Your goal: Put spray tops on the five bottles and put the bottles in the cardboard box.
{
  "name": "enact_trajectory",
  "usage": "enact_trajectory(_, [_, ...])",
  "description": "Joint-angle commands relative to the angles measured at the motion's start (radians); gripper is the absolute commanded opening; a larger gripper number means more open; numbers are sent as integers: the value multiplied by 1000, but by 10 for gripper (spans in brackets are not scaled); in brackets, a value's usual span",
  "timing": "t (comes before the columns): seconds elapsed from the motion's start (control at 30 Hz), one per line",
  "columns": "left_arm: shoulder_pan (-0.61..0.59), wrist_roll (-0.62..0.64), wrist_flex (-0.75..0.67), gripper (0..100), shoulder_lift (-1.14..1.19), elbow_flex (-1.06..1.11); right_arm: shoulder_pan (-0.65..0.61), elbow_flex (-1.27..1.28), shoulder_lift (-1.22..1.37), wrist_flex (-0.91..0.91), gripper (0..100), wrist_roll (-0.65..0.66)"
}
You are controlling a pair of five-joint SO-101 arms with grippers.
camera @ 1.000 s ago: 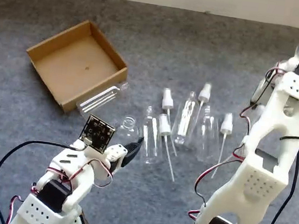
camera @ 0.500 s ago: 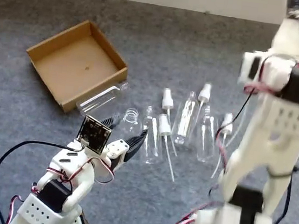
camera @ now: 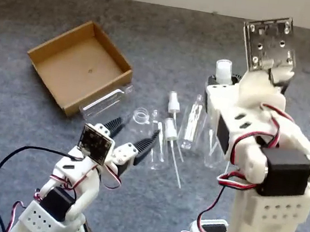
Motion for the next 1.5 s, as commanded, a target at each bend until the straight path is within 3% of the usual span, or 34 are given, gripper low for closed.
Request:
enact_trajectory(0.0, [125, 5, -31, 101, 5, 24, -15, 99, -117, -133, 24, 11])
enact_trajectory(0.3, [228, 5, -28, 101, 15, 24, -15, 269, -372, -246, 24, 6])
enact_trajectory(0.5, [265, 5, 37, 101, 10, 24, -16, 249, -415, -259, 24, -221])
enact_trajectory(0.6, [263, 5, 41, 101, 15, 24, -90, 223, -410, -266, 24, -272])
enact_trajectory(0.77, [263, 5, 41, 101, 15, 24, -254, 223, -415, -266, 24, -270])
enact_trajectory(1.1, [263, 5, 41, 101, 15, 24, -260, 223, -415, -271, 24, -265])
enact_trajectory(1.23, [263, 5, 41, 101, 13, 24, -260, 242, -407, -346, 24, -175])
enact_trajectory(1.47, [263, 5, 41, 101, 13, 24, -257, 344, -417, -383, 24, -166])
